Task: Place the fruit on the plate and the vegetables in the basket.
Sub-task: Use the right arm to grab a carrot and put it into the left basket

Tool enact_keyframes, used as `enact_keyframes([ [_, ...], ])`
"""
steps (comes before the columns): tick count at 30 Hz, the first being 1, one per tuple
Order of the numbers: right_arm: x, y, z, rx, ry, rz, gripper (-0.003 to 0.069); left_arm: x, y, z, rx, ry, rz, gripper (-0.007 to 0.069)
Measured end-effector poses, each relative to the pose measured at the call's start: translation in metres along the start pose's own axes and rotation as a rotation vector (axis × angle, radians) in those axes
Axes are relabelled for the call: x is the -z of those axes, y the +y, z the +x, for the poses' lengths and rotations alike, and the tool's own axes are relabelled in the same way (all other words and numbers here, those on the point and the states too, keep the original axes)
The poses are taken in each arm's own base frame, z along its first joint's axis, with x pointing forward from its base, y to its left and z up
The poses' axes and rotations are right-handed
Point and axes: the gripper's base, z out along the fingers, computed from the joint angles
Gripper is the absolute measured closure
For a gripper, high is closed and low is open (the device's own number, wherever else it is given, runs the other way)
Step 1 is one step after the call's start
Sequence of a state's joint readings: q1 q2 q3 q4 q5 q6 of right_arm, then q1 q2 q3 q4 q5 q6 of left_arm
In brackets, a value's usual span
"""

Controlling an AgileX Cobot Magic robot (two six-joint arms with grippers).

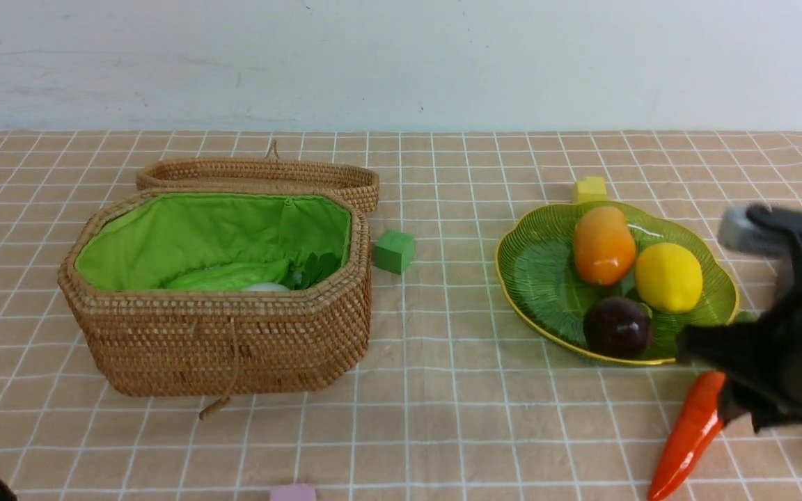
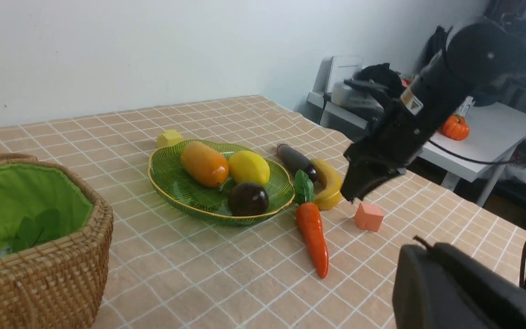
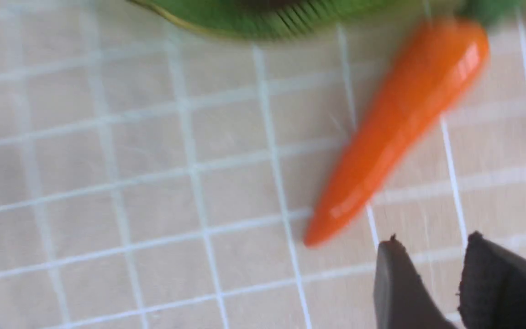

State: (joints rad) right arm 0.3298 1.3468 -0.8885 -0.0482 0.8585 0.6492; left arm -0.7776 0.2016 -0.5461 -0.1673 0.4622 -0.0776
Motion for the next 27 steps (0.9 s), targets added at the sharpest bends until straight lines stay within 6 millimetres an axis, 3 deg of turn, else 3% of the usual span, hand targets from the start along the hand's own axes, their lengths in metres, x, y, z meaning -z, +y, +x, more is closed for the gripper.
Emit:
enact_keyframes([
  [6, -0.042, 0.001, -0.007, -0.102, -0.065, -0.015, 0.0211, 0.000, 0.000, 0.001, -0.002, 0.012, -0.001, 0.0638],
  [11, -0.076, -0.010, -0.018, -0.167, -0.040, 0.034, 0.0120, 0.000, -0.001, 0.003, 0.018, 0.030, 0.008, 0.0638],
  [16, -0.094, -0.013, -0.023, -0.190, -0.036, 0.033, 0.0148, 0.000, -0.001, 0.006, 0.032, 0.062, 0.014, 0.0638],
  [23, -0.097, -0.012, -0.024, -0.205, -0.046, 0.020, 0.0358, 0.000, -0.001, 0.006, 0.032, 0.070, 0.014, 0.0637],
  [27, -0.097, -0.012, -0.024, -0.211, -0.043, 0.019, 0.0362, 0.000, -0.001, 0.006, 0.033, 0.071, 0.014, 0.0637],
])
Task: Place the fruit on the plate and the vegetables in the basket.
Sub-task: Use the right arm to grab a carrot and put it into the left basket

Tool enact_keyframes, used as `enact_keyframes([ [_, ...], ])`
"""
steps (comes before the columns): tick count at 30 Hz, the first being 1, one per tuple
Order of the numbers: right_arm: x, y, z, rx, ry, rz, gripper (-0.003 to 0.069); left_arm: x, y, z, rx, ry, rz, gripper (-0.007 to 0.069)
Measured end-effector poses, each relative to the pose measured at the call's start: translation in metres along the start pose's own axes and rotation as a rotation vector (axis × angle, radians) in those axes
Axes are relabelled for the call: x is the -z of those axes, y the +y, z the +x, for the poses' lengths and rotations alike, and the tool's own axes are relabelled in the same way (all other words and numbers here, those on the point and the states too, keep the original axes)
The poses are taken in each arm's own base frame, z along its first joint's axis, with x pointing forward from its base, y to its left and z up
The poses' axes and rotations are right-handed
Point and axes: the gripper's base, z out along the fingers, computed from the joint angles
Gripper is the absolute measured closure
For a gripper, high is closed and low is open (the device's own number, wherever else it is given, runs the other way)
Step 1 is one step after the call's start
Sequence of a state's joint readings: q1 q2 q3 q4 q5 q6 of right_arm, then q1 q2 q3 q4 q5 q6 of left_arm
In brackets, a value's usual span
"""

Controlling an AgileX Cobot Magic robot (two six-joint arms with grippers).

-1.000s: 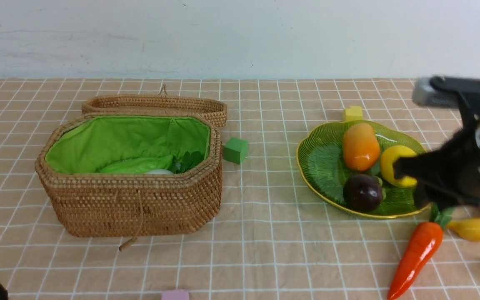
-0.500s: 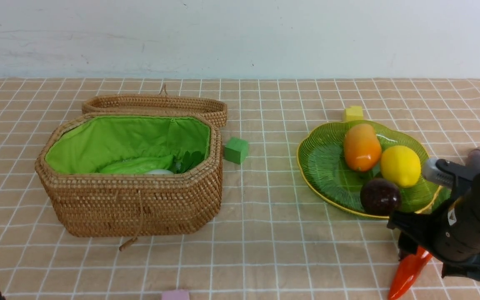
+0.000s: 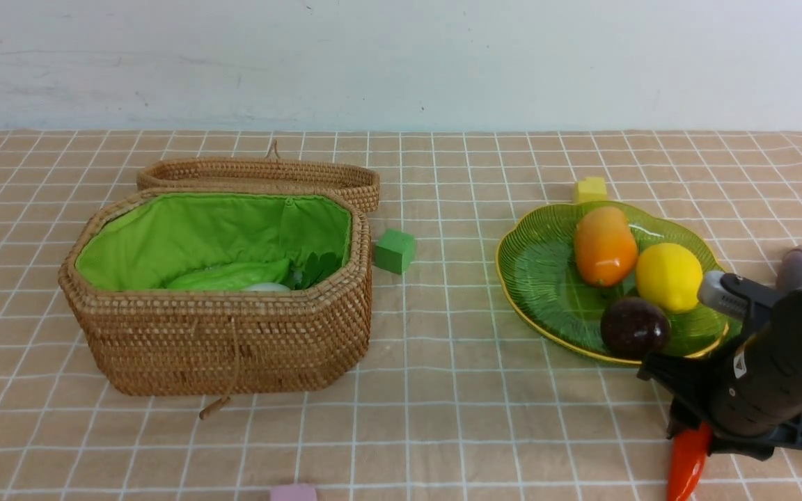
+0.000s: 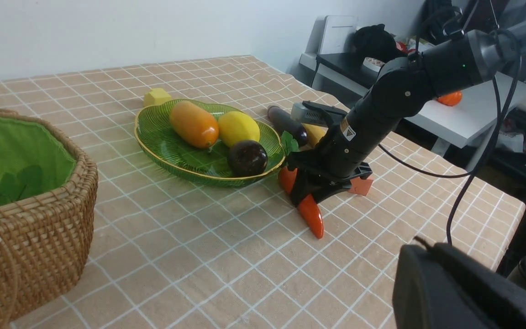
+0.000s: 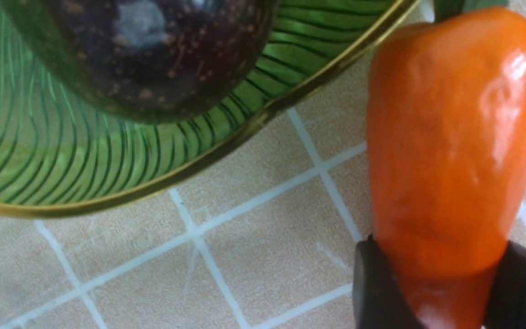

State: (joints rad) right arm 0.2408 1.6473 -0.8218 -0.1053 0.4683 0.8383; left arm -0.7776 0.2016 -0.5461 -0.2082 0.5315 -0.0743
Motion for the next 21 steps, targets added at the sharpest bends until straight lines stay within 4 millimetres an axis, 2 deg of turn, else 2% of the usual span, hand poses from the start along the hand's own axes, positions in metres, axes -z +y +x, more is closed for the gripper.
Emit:
enact_keyframes([
  [4, 0.0000, -0.0001, 0.0006, -0.008, 0.006, 0.001, 0.0362, 0.0000, 0.0000, 0.0000, 0.000, 0.000, 0.000, 0.0637],
  [14, -0.0087, -0.0003, 0.0028, -0.035, 0.054, 0.029, 0.0286, 0.0000, 0.0000, 0.0000, 0.000, 0.000, 0.000, 0.0637],
  [17, -0.0086, -0.0005, 0.0029, -0.017, 0.057, 0.032, 0.0298, 0.0000, 0.0000, 0.0000, 0.000, 0.000, 0.000, 0.0637],
  [20, -0.0087, -0.0012, 0.0035, 0.014, 0.067, 0.041, 0.0377, 0.0000, 0.0000, 0.0000, -0.009, 0.000, 0.000, 0.0637],
  [21, -0.0082, -0.0012, 0.0035, 0.015, 0.069, 0.043, 0.0377, 0.0000, 0.0000, 0.0000, -0.016, 0.000, 0.000, 0.0637],
])
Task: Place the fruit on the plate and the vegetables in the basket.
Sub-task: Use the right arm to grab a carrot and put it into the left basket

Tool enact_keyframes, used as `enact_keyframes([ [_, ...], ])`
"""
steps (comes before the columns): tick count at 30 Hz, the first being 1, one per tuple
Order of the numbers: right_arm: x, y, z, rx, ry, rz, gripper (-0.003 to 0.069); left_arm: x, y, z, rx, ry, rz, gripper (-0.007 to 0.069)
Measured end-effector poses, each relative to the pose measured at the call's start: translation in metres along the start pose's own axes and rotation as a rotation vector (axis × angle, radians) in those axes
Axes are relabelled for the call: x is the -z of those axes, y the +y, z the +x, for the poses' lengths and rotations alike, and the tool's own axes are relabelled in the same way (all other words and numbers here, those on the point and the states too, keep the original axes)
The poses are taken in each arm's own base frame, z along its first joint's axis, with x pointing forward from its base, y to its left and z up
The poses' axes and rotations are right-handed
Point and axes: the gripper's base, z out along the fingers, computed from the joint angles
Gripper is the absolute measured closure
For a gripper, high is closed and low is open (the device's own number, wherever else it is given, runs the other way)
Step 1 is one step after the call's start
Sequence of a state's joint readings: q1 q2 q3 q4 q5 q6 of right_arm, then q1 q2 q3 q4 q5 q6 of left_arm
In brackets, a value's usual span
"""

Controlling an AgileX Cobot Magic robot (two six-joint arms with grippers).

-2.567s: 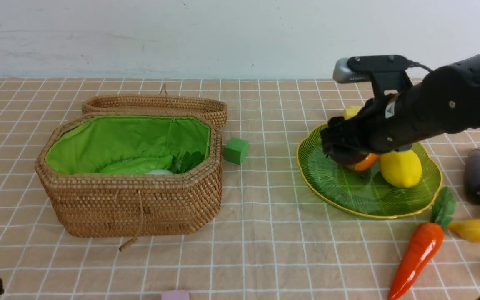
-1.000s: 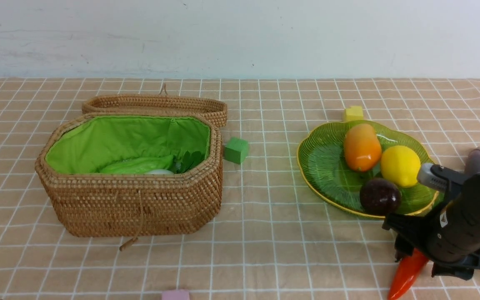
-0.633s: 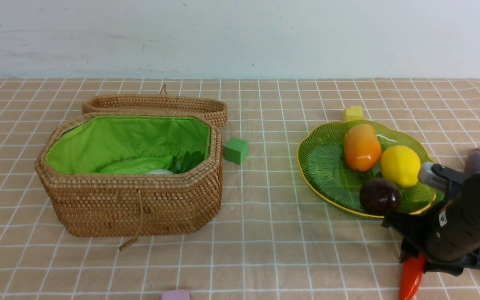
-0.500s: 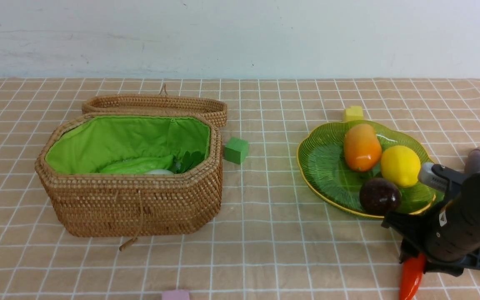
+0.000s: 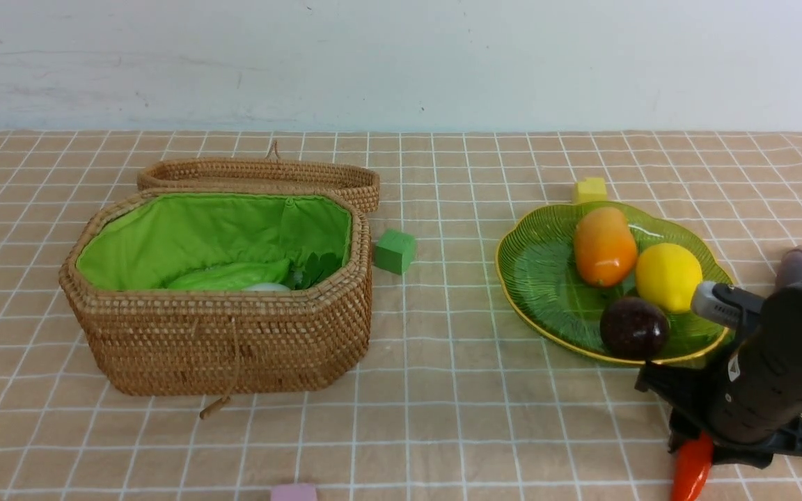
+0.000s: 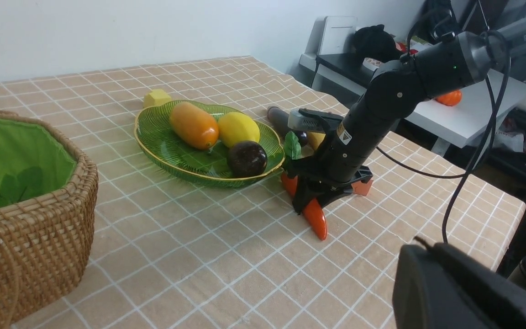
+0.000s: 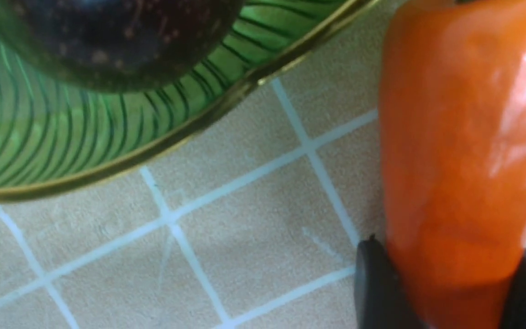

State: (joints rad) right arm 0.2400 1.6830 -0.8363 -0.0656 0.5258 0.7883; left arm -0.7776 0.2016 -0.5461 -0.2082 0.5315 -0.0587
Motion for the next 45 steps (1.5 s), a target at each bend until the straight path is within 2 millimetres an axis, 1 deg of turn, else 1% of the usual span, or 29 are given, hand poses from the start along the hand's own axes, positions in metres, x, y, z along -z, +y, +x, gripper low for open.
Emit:
enact_keyframes([
  [6, 0.013, -0.009, 0.008, 0.006, 0.063, 0.073, 0.0376, 0.000, 0.000, 0.000, -0.012, 0.000, 0.000, 0.0636],
  [10, 0.037, -0.017, 0.012, 0.005, 0.072, 0.110, 0.0376, 0.000, 0.000, 0.000, -0.013, 0.000, 0.000, 0.0634],
  [14, 0.075, -0.020, 0.014, -0.008, 0.039, 0.086, 0.0376, 0.000, 0.000, 0.000, -0.055, 0.000, -0.003, 0.0634],
  [17, 0.110, -0.014, 0.016, 0.028, -0.011, 0.015, 0.0376, 0.000, 0.002, 0.000, -0.116, 0.000, -0.023, 0.0634],
  [18, 0.145, 0.002, 0.016, 0.104, -0.091, -0.107, 0.0376, 0.000, 0.005, 0.000, -0.163, 0.000, -0.051, 0.0634],
  [19, 0.165, 0.014, 0.017, 0.163, -0.137, -0.182, 0.0376, 0.000, 0.006, -0.001, -0.187, 0.000, -0.068, 0.0634],
  [20, 0.170, 0.016, 0.017, 0.184, -0.147, -0.200, 0.0376, 0.000, 0.006, -0.001, -0.187, 0.001, -0.068, 0.0634],
  [21, 0.198, 0.038, 0.018, 0.289, -0.215, -0.313, 0.0376, -0.001, 0.009, -0.001, -0.216, 0.004, -0.102, 0.0634],
  [22, 0.213, 0.053, 0.018, 0.371, -0.255, -0.371, 0.0376, -0.002, 0.011, -0.002, -0.225, 0.006, -0.122, 0.0634],
  [23, 0.217, 0.055, 0.019, 0.388, -0.266, -0.383, 0.0376, -0.002, 0.012, -0.002, -0.227, 0.006, -0.126, 0.0634],
  [24, 0.233, 0.077, 0.020, 0.513, -0.313, -0.446, 0.0376, -0.002, 0.014, -0.002, -0.232, 0.006, -0.157, 0.0634],
  [26, 0.242, 0.113, 0.022, 0.699, -0.358, -0.498, 0.0376, -0.003, 0.018, -0.003, -0.216, -0.001, -0.202, 0.0634],
  [27, 0.242, 0.139, 0.025, 0.825, -0.383, -0.524, 0.0376, -0.002, 0.021, -0.005, -0.190, -0.012, -0.232, 0.0634],
  [28, 0.240, 0.155, 0.027, 0.907, -0.394, -0.534, 0.0376, -0.002, 0.022, -0.005, -0.173, -0.020, -0.249, 0.0634],
  [29, 0.243, 0.160, 0.028, 0.925, -0.403, -0.551, 0.0376, -0.002, 0.023, -0.005, -0.168, -0.021, -0.254, 0.0634],
  [30, 0.234, 0.174, 0.030, 0.987, -0.399, -0.551, 0.0376, -0.001, 0.024, -0.006, -0.150, -0.029, -0.270, 0.0634],
  [31, 0.223, 0.205, 0.035, 1.099, -0.412, -0.578, 0.0376, 0.000, 0.027, -0.008, -0.106, -0.051, -0.308, 0.0634],
  [32, 0.214, 0.224, 0.038, 1.158, -0.422, -0.595, 0.0376, 0.000, 0.028, -0.008, -0.094, -0.055, -0.319, 0.0634],
  [33, 0.216, 0.229, 0.039, 1.169, -0.435, -0.608, 0.0376, 0.000, 0.029, -0.008, -0.086, -0.059, -0.325, 0.0634],
  [34, 0.203, 0.253, 0.044, 1.243, -0.446, -0.630, 0.0376, 0.001, 0.031, -0.009, -0.064, -0.069, -0.344, 0.0634],
  [35, 0.188, 0.270, 0.049, 1.311, -0.446, -0.631, 0.0376, 0.001, 0.032, -0.009, -0.056, -0.073, -0.356, 0.0634],
  [36, 0.184, 0.281, 0.051, 1.351, -0.459, -0.640, 0.0376, 0.002, 0.033, -0.009, -0.047, -0.073, -0.366, 0.0634],
  [37, 0.169, 0.294, 0.056, 1.414, -0.460, -0.634, 0.0376, 0.002, 0.033, -0.009, -0.042, -0.073, -0.373, 0.0634],
  [39, 0.153, 0.312, 0.062, 1.503, -0.482, -0.630, 0.0376, 0.002, 0.034, -0.009, -0.035, -0.073, -0.379, 0.0634],
  [40, 0.151, 0.313, 0.061, 1.509, -0.486, -0.629, 0.0376, 0.002, 0.034, -0.009, -0.035, -0.073, -0.379, 0.0634],
  [41, 0.142, 0.324, 0.063, 1.557, -0.515, -0.625, 0.0376, 0.002, 0.034, -0.009, -0.035, -0.074, -0.380, 0.0634],
  [42, 0.139, 0.325, 0.064, 1.564, -0.510, -0.622, 0.0376, 0.002, 0.034, -0.009, -0.035, -0.074, -0.380, 0.0634],
  [43, 0.132, 0.332, 0.063, 1.584, -0.534, -0.616, 0.0362, 0.002, 0.034, -0.009, -0.036, -0.075, -0.381, 0.0634],
  [45, 0.125, 0.336, 0.062, 1.601, -0.549, -0.595, 0.0318, 0.002, 0.034, -0.009, -0.036, -0.075, -0.382, 0.0634],
])
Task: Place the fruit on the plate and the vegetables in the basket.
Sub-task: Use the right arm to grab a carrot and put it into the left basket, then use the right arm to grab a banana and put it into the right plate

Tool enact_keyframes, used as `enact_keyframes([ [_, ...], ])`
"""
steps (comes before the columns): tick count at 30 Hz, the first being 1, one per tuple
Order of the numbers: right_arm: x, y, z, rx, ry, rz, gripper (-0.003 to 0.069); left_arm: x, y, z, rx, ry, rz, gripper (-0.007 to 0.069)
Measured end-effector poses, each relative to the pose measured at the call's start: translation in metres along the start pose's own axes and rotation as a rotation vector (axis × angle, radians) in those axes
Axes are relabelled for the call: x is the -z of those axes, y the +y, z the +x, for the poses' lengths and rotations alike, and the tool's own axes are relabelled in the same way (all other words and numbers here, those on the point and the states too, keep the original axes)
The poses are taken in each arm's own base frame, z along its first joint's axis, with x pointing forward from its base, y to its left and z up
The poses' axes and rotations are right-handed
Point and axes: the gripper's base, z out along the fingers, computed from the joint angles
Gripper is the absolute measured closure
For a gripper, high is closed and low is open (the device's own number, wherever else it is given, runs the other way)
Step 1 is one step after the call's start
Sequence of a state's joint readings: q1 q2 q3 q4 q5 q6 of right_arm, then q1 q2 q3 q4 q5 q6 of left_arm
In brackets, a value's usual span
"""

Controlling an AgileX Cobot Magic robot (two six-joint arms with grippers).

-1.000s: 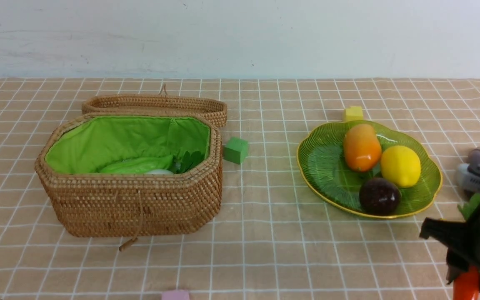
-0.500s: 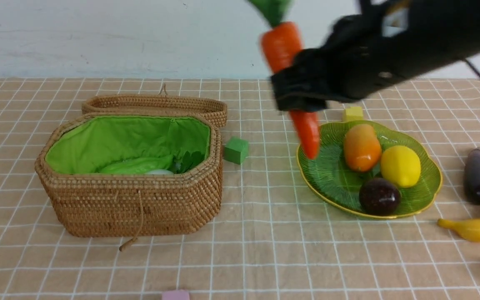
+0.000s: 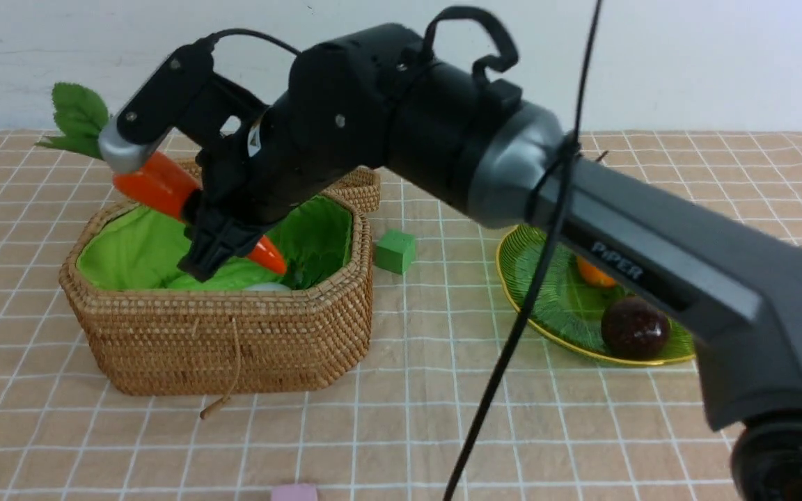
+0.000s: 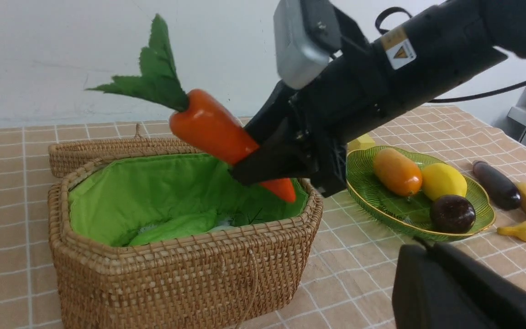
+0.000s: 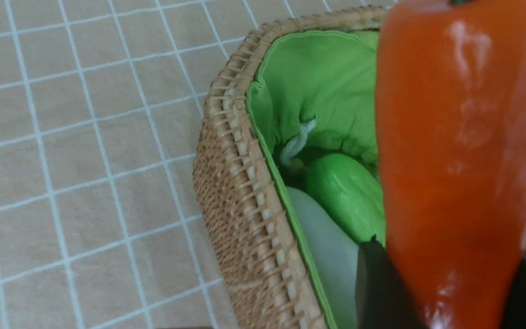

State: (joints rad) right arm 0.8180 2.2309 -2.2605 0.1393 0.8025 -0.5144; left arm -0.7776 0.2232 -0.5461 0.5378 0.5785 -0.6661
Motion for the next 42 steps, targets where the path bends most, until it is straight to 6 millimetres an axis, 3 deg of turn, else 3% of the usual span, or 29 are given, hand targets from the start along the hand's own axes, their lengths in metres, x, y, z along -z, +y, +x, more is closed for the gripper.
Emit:
enact_keyframes([
  [3, -0.006, -0.002, 0.005, 0.017, 0.033, 0.025, 0.0155, 0.000, 0.000, 0.000, 0.000, 0.000, 0.000, 0.0631],
  [6, 0.006, -0.004, 0.000, -0.047, 0.043, 0.035, 0.0036, 0.000, -0.001, -0.001, -0.001, -0.014, 0.011, 0.0631],
  [8, 0.024, -0.006, -0.004, -0.126, 0.064, 0.049, 0.0008, 0.000, -0.003, -0.003, -0.004, -0.038, 0.030, 0.0631],
  [10, 0.054, -0.010, -0.009, -0.200, 0.112, 0.091, 0.0017, 0.000, -0.005, -0.006, -0.014, -0.071, 0.056, 0.0631],
  [12, 0.097, -0.016, -0.011, -0.256, 0.199, 0.175, 0.0078, 0.001, -0.009, -0.010, -0.019, -0.108, 0.100, 0.0631],
  [14, 0.123, -0.024, -0.011, -0.295, 0.228, 0.252, 0.0144, 0.001, -0.012, -0.011, -0.012, -0.125, 0.132, 0.0631],
  [16, 0.161, -0.038, -0.010, -0.352, 0.217, 0.361, 0.0277, 0.002, -0.015, -0.012, 0.002, -0.135, 0.168, 0.0631],
  [17, 0.165, -0.041, -0.009, -0.366, 0.215, 0.372, 0.0290, 0.002, -0.015, -0.012, 0.004, -0.134, 0.171, 0.0631],
  [20, 0.215, -0.065, 0.014, -0.520, 0.208, 0.476, 0.0511, 0.003, -0.019, -0.010, 0.001, -0.115, 0.212, 0.0637],
  [22, 0.227, -0.072, 0.026, -0.582, 0.222, 0.503, 0.0544, 0.003, -0.020, -0.010, -0.008, -0.109, 0.221, 0.0637],
  [23, 0.247, -0.086, 0.056, -0.712, 0.259, 0.566, 0.0571, 0.003, -0.021, -0.008, -0.024, -0.096, 0.235, 0.0637],
  [24, 0.255, -0.089, 0.071, -0.767, 0.282, 0.591, 0.0573, 0.003, -0.022, -0.008, -0.043, -0.091, 0.240, 0.0637],
  [26, 0.276, -0.101, 0.137, -0.978, 0.409, 0.702, 0.0547, 0.003, -0.023, -0.006, -0.075, -0.081, 0.255, 0.0637],
  [28, 0.281, -0.103, 0.166, -1.063, 0.471, 0.736, 0.0522, 0.003, -0.024, -0.006, -0.084, -0.080, 0.260, 0.0637],
  [29, 0.284, -0.104, 0.204, -1.191, 0.551, 0.770, 0.0474, 0.004, -0.025, -0.006, -0.097, -0.079, 0.269, 0.0637],
  [30, 0.284, -0.104, 0.220, -1.241, 0.579, 0.773, 0.0449, 0.004, -0.025, -0.006, -0.101, -0.079, 0.272, 0.0637],
  [31, 0.283, -0.106, 0.250, -1.358, 0.594, 0.783, 0.0394, 0.004, -0.025, -0.006, -0.111, -0.078, 0.276, 0.0637],
  [32, 0.281, -0.104, 0.252, -1.367, 0.604, 0.773, 0.0384, 0.004, -0.025, -0.006, -0.112, -0.078, 0.277, 0.0637],
  [33, 0.275, -0.106, 0.283, -1.482, 0.595, 0.755, 0.0307, 0.004, -0.026, -0.005, -0.122, -0.078, 0.280, 0.0637],
  [34, 0.276, -0.108, 0.288, -1.497, 0.581, 0.762, 0.0298, 0.004, -0.026, -0.005, -0.122, -0.077, 0.281, 0.0637],
  [35, 0.268, -0.112, 0.316, -1.590, 0.547, 0.739, 0.0223, 0.004, -0.026, -0.005, -0.133, -0.079, 0.281, 0.0637],
  [36, 0.264, -0.116, 0.328, -1.629, 0.530, 0.727, 0.0189, 0.004, -0.026, -0.005, -0.135, -0.079, 0.281, 0.0637],
  [37, 0.263, -0.118, 0.330, -1.628, 0.519, 0.726, 0.0183, 0.004, -0.026, -0.005, -0.135, -0.079, 0.281, 0.0637],
  [39, 0.253, -0.128, 0.354, -1.681, 0.491, 0.703, 0.0138, 0.004, -0.026, -0.005, -0.139, -0.080, 0.281, 0.0637],
  [42, 0.239, -0.137, 0.378, -1.705, 0.490, 0.694, 0.0130, 0.004, -0.026, -0.005, -0.138, -0.079, 0.282, 0.0637],
])
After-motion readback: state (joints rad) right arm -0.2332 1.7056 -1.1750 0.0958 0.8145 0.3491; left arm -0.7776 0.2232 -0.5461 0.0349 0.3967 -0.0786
